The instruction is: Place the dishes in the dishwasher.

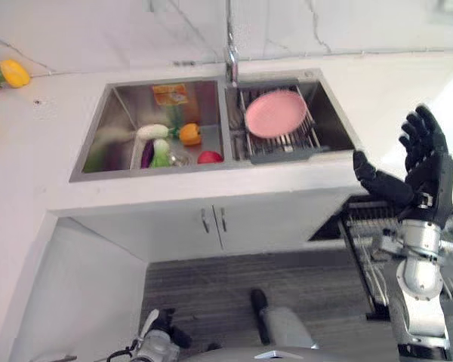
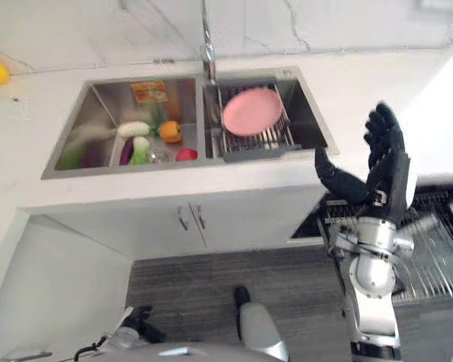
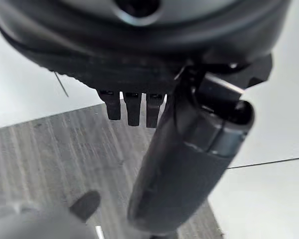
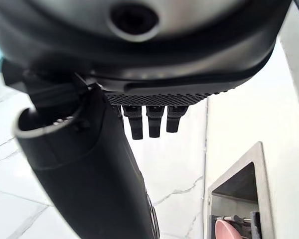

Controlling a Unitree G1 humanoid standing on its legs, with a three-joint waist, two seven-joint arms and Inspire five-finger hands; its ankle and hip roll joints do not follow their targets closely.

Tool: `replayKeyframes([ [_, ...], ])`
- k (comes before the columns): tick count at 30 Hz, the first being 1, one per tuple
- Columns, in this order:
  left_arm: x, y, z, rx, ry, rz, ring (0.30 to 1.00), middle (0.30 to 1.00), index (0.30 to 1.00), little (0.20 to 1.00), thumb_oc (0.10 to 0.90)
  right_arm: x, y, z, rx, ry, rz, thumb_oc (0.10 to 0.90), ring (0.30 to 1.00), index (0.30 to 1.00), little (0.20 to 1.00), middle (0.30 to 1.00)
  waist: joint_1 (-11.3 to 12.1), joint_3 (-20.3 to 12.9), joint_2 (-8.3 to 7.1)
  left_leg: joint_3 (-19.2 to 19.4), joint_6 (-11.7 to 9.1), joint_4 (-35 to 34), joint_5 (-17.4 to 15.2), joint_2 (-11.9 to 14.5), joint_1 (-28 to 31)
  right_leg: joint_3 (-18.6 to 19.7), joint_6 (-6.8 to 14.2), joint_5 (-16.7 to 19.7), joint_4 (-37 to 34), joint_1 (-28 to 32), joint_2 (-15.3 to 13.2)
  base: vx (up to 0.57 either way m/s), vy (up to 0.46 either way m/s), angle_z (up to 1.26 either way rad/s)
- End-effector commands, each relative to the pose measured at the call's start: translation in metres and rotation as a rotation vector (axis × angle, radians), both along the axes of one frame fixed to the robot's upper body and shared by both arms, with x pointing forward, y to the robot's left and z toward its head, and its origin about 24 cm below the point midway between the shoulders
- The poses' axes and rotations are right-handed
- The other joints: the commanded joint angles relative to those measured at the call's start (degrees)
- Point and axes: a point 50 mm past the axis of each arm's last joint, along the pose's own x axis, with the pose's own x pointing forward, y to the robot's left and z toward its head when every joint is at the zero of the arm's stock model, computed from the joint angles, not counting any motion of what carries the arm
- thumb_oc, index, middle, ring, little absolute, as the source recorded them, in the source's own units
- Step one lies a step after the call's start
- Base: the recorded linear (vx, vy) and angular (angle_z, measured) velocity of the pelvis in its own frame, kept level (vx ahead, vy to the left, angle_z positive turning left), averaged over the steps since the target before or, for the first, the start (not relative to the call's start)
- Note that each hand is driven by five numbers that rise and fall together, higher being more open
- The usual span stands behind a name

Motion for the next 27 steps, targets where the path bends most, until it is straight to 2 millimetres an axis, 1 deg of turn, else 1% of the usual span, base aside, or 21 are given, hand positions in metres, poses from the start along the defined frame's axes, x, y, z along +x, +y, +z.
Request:
replayKeyframes([
  [1, 0.01, -0.013, 0.001, -0.058, -0.044, 0.083, 0.9, 0.9, 0.9, 0.9, 0.8, -0.011, 0.005, 0.077, -0.166, -0.377, 0.081, 0.8, 0.9, 0.9, 0.9, 0.9, 2.68, 2.8, -0.02, -3.36, -3.75, 13.84, 11.52, 5.59, -2.0, 0.52, 2.73, 3.56, -17.12, 17.6, -0.04, 0.19, -0.283, 0.41],
  [2, 0.01, -0.013, 0.001, -0.058, -0.045, 0.083, 0.9, 0.9, 0.9, 0.9, 0.8, -0.011, 0.005, 0.077, -0.165, -0.378, 0.081, 0.8, 0.9, 0.9, 0.9, 0.9, 2.6, 2.75, -0.15, -3.4, -3.68, 13.84, 11.81, 5.48, -2.29, 0.46, 2.71, 3.77, -17.13, 17.37, -0.15, 0.18, -0.213, -0.18],
  [3, 0.011, -0.012, 0.002, -0.05, -0.052, 0.105, 0.9, 0.9, 0.9, 0.9, 0.8, -0.008, 0.007, 0.077, -0.154, -0.374, 0.097, 0.8, 0.9, 0.9, 0.9, 0.9, 3.39, 2.99, -0.72, -5.38, -3.26, 15.71, 11.39, 3.5, -3.8, 1.29, 2.38, 3.74, -17.6, 17.91, -0.67, 0.1, -0.057, -0.48],
  [4, 0.011, -0.013, 0.002, -0.052, -0.052, 0.109, 0.9, 0.9, 0.9, 0.9, 0.8, -0.006, 0.005, 0.074, -0.148, -0.353, 0.089, 0.8, 0.9, 0.9, 0.9, 0.9, 3.41, 2.98, -0.6, -5.7, -2.68, 14.54, 10.75, 3.4, -4.83, 1.37, 2.58, 3.41, -18.23, 18.69, -0.81, 0.29, -0.021, -0.7],
  [5, 0.011, -0.013, 0.002, -0.047, -0.063, 0.099, 0.9, 0.9, 0.9, 0.9, 0.8, -0.002, 0.008, 0.072, -0.152, -0.337, 0.105, 0.8, 0.9, 0.9, 0.9, 0.9, 4.35, 2.39, 0.45, -7.38, -1.27, 5.49, 8.88, 2.54, -6.89, 2.24, 3.61, 3.22, -19.08, 19.37, -0.78, 0.25, 0.036, -0.68],
  [6, 0.01, -0.014, 0.002, -0.047, -0.061, 0.098, 0.9, 0.9, 0.9, 0.9, 0.8, -0.002, 0.008, 0.072, -0.153, -0.335, 0.105, 0.8, 0.9, 0.9, 0.9, 0.9, 4.56, 2.3, 0.33, -7.02, -1.14, 4.79, 8.89, 2.26, -6.3, 2.46, 3.75, 3.01, -19.08, 19.52, -1.07, 0.27, 0.106, -0.81],
  [7, 0.011, -0.014, 0.002, -0.047, -0.07, 0.093, 0.9, 0.9, 0.9, 0.9, 0.8, 0.0, 0.01, 0.072, -0.16, -0.331, 0.115, 0.8, 0.9, 0.9, 0.9, 0.9, 4.87, 1.85, 1.0, -7.08, -0.17, -2.21, 7.46, 2.73, -5.66, 2.65, 4.48, 2.76, -19.15, 19.46, -1.15, 0.22, 0.143, -1.18],
  [8, 0.002, -0.016, 0.0, -0.053, -0.05, 0.084, 0.9, 0.9, 0.9, 0.9, 0.8, 0.003, 0.01, 0.07, -0.189, -0.306, 0.111, 0.8, 0.9, 0.9, 0.9, 0.9, 5.93, 1.21, 1.79, -9.52, 0.07, -9.48, 7.93, 2.14, -4.57, 2.84, 5.18, 2.38, -19.1, 19.64, -1.06, 0.21, 0.137, -1.02],
  [9, 0.001, -0.016, 0.0, -0.054, -0.048, 0.084, 0.9, 0.9, 0.9, 0.9, 0.8, 0.003, 0.01, 0.07, -0.19, -0.305, 0.111, 0.8, 0.9, 0.9, 0.9, 0.9, 5.92, 1.41, 1.73, -9.48, 0.1, -9.83, 7.92, 2.01, -3.99, 2.83, 5.23, 2.2, -19.11, 20.06, -1.17, 0.18, 0.079, -0.88],
  [10, 0.002, -0.014, 0.0, -0.05, -0.051, 0.085, 0.9, 0.9, 0.9, 0.9, 0.8, 0.002, 0.012, 0.067, -0.213, -0.284, 0.124, 0.8, 0.9, 0.9, 0.9, 0.9, 5.93, 1.26, 1.98, -9.97, -0.11, -11.76, 8.98, 2.13, -3.69, 2.24, 5.28, 1.75, -19.07, 19.9, -0.87, 0.16, 0.033, -0.27],
  [11, -0.001, -0.011, -0.001, -0.042, -0.032, 0.082, 0.9, 0.9, 0.9, 0.9, 0.8, 0.002, 0.01, 0.064, -0.216, -0.262, 0.122, 0.8, 0.9, 0.9, 0.9, 0.9, 5.54, -0.11, 1.95, -9.93, 0.43, -16.12, 7.42, 1.22, -0.87, 1.72, 5.64, 1.9, -18.99, 19.61, -0.92, 0.16, 0.032, -0.47],
  [12, -0.001, -0.011, -0.001, -0.042, -0.031, 0.082, 0.9, 0.9, 0.9, 0.9, 0.8, 0.002, 0.01, 0.064, -0.216, -0.261, 0.122, 0.8, 0.9, 0.9, 0.9, 0.9, 5.58, -0.11, 1.94, -9.87, 0.44, -16.65, 7.62, 1.17, -0.51, 1.74, 5.66, 1.83, -18.98, 19.71, -0.94, 0.16, 0.045, -0.53],
  [13, -0.005, -0.009, -0.002, -0.039, -0.015, 0.087, 0.9, 0.9, 0.9, 0.9, 0.8, 0.001, 0.008, 0.062, -0.21, -0.252, 0.112, 0.8, 0.9, 0.9, 0.9, 0.9, 5.47, -0.64, 2.0, -9.37, 0.53, -18.42, 7.64, 0.98, 1.1, 1.38, 5.75, 1.89, -18.9, 19.61, -0.92, 0.1, 0.071, -0.51],
  [14, -0.007, -0.007, -0.003, -0.034, 0.0, 0.085, 0.9, 0.9, 0.9, 0.9, 0.8, 0.0, 0.008, 0.058, -0.189, -0.238, 0.106, 0.8, 0.9, 0.9, 0.9, 0.9, 5.41, -1.51, 2.24, -8.88, 0.69, -21.92, 8.57, 0.73, 3.12, 0.88, 5.9, 2.5, -18.82, 19.04, -0.81, 0.1, 0.07, -0.2],
  [16, -0.01, -0.005, -0.003, -0.028, 0.015, 0.07, 0.9, 0.9, 0.9, 0.9, 0.8, 0.001, 0.008, 0.055, -0.189, -0.221, 0.11, 0.8, 0.9, 0.9, 0.9, 0.9, 5.48, -2.18, 2.3, -8.9, 0.84, -23.65, 8.7, 0.46, 4.16, 0.48, 6.09, 2.47, -18.94, 19.01, -0.83, 0.09, 0.076, 0.27],
  [19, -0.011, 0.0, -0.003, -0.019, 0.019, 0.086, 0.9, 0.9, 0.9, 0.9, 0.8, 0.001, 0.008, 0.054, -0.196, -0.211, 0.11, 0.8, 0.9, 0.9, 0.9, 0.9, 5.61, -2.38, 2.09, -9.15, 1.08, -23.84, 8.32, 0.33, 4.23, 0.44, 6.29, 2.65, -18.96, 18.9, -0.98, 0.04, 0.042, 0.54],
  [20, -0.015, 0.001, -0.004, -0.016, 0.032, 0.101, 0.9, 0.9, 0.9, 0.9, 0.8, 0.0, 0.007, 0.053, -0.198, -0.205, 0.104, 0.8, 0.9, 0.9, 0.9, 0.9, 5.77, -2.5, 1.83, -9.09, 1.17, -23.84, 8.11, 0.2, 4.14, 0.24, 6.54, 2.94, -18.98, 18.81, -1.11, 0.04, 0.035, 0.48],
  [22, -0.014, 0.001, -0.004, -0.019, 0.03, 0.091, 0.9, 0.9, 0.9, 0.9, 0.8, -0.001, 0.007, 0.052, -0.195, -0.203, 0.105, 0.8, 0.9, 0.9, 0.9, 0.9, 5.86, -2.6, 1.66, -9.06, 1.19, -23.84, 7.92, 0.03, 4.1, -0.01, 6.81, 3.08, -18.94, 18.79, -1.32, 0.05, 0.04, 0.37],
  [23, -0.016, 0.001, -0.004, -0.019, 0.034, 0.084, 0.9, 0.9, 0.9, 0.9, 0.8, -0.001, 0.008, 0.052, -0.193, -0.204, 0.104, 0.8, 0.9, 0.9, 0.9, 0.9, 5.94, -2.74, 1.58, -9.22, 1.23, -23.84, 7.0, -0.09, 4.45, -0.16, 6.95, 2.36, -19.01, 19.18, -1.51, 0.01, 0.018, 0.2],
  [24, -0.015, 0.001, -0.004, -0.019, 0.033, 0.084, 0.9, 0.9, 0.9, 0.9, 0.8, -0.001, 0.008, 0.052, -0.192, -0.204, 0.104, 0.8, 0.9, 0.9, 0.9, 0.9, 5.94, -2.63, 1.55, -9.19, 1.25, -23.84, 7.64, -0.05, 4.17, -0.18, 6.89, 2.91, -18.97, 18.89, -1.47, 0.01, 0.02, 0.04],
  [27, -0.021, 0.002, -0.005, -0.02, 0.051, 0.085, 0.9, 0.9, 0.9, 0.9, 0.8, 0.0, 0.008, 0.051, -0.187, -0.201, 0.104, 0.8, 0.9, 0.9, 0.9, 0.9, 6.26, -2.84, 1.45, -9.17, 1.56, -23.84, 7.15, -0.15, 4.3, -0.02, 7.2, 2.84, -19.18, 19.11, -1.61, 0.02, 0.024, 0.03],
])
